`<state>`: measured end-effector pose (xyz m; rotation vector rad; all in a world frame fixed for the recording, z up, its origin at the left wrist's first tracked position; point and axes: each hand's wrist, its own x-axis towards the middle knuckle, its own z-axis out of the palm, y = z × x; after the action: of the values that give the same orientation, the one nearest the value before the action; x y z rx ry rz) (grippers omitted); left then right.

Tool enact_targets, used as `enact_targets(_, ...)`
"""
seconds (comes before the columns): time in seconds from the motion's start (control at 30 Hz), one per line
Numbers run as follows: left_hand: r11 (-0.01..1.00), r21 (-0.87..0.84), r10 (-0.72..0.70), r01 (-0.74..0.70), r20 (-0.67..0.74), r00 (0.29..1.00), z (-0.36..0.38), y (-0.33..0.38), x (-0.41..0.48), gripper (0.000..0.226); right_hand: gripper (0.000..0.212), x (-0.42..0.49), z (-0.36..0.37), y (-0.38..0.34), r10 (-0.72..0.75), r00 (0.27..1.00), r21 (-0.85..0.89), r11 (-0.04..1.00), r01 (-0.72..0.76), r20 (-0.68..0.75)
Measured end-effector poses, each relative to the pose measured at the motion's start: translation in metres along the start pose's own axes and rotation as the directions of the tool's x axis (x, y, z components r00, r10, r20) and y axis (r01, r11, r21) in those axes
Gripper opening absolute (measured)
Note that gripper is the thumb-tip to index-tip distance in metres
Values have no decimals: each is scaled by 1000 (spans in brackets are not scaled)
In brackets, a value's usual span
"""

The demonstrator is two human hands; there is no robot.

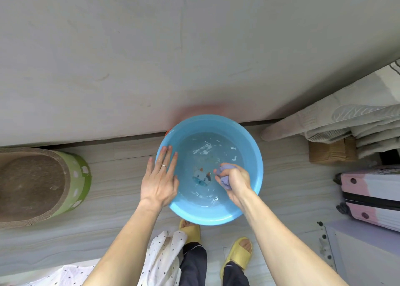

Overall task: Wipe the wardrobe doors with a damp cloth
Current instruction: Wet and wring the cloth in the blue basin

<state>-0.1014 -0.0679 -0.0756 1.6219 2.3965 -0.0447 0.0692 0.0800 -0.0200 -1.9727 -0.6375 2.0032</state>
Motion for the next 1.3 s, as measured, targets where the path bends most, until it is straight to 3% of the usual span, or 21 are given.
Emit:
enact_targets(0.1, 1000, -1, -2, 2, 0, 1000, 0, 1, 0, 70, 29, -3, -1, -2, 40, 998, 131, 990, -44, 38)
enact_targets(0.2, 1000, 9, -3, 3, 0, 1000, 0, 1, 0, 70, 31, -5, -2, -3, 33, 999, 128, 991, -34, 14)
enact_targets(0.27, 1000, 13, -3, 3, -3, 1000, 0, 1, 0, 70, 21, -3, -3, -3, 24, 1000, 105, 994, -25, 7)
enact_targets(0.33, 1000, 17, -3, 3, -8, 1000, 0, 1, 0, 70, 9, 1, -4, -3, 13, 1000, 58, 998, -12, -9)
enact_targets(0.43, 1000, 15, -3, 3, -20, 1000, 1, 1, 0, 70, 43, 5, -4, -3, -49, 997, -99, 994, 43, -58)
enact_targets(0.53, 1000, 20, -5, 5, -26, 1000, 1, 1, -1, 70, 55, 6, -1, -4, -71, 986, -230, 973, 35, -151)
enact_targets(0.73, 1000, 24, -10, 11, -34, 999, 2, 1, -1, 70, 25, 5, 9, -6, -189, 962, -458, 885, 79, -199)
enact_targets(1.07, 998, 60, -1, 5, -59, 998, 1, 2, -2, 71, 40, 5, 7, -4, -256, 938, -562, 823, 84, -234)
enact_targets(1.3, 997, 72, -7, 11, -55, 998, -2, 3, -1, 71, 42, 0, 7, 0, -272, 954, -690, 715, 114, -125)
